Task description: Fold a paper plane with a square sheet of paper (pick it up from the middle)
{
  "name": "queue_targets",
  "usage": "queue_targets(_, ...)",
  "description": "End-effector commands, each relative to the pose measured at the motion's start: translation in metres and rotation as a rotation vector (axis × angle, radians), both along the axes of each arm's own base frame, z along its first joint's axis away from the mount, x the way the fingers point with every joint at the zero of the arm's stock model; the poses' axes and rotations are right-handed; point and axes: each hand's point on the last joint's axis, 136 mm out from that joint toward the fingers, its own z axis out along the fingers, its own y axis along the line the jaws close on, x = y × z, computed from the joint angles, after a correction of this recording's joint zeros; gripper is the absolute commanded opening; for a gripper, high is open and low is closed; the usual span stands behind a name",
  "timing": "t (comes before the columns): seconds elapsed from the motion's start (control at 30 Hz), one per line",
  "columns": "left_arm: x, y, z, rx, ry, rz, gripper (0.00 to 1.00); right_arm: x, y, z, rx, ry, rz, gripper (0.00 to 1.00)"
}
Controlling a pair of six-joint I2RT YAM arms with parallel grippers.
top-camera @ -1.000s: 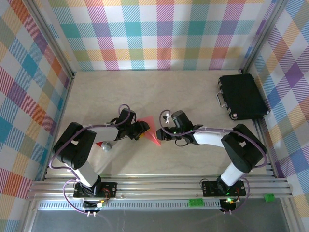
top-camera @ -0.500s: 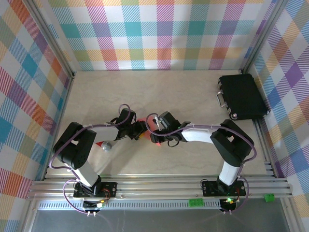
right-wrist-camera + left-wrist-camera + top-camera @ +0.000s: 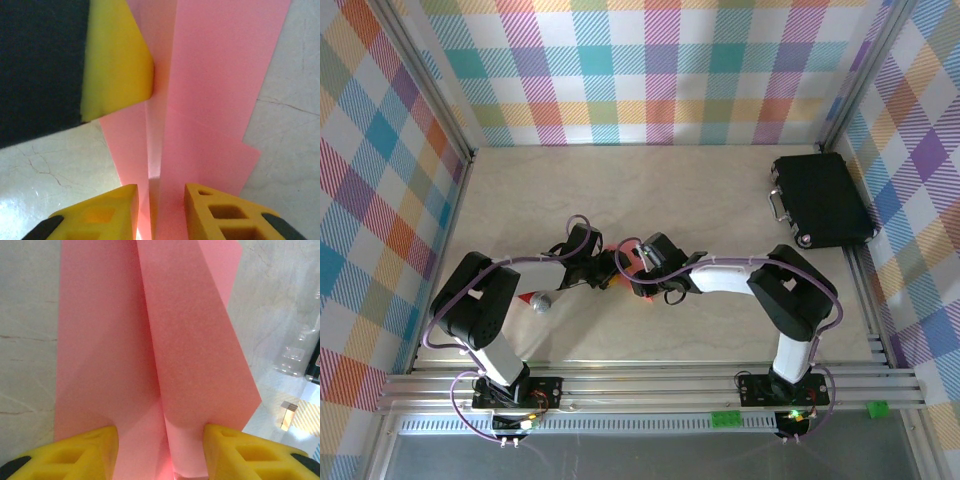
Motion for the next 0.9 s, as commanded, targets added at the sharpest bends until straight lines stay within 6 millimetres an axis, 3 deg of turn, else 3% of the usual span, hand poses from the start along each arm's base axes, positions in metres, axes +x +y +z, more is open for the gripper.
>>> queue_targets(0.0,-0.034,0.015,-0.038,0.101,0.156,-0.014,0.5,0.002,0.002,0.0,-0.017,-0.011,0.015,0.29)
queue_targets(0.27,-0.031,0.015,-0.03,0.098,0.134,-0.007,0.5,0.0,0.007,0.003,0.013,-0.011,0.03,0.2)
queue_targets(0.87,-0.024,0.013,-0.008,0.066,0.065,0.004,0.5,-0.012,0.006,-0.008,0.049,0.066,0.026,0.15)
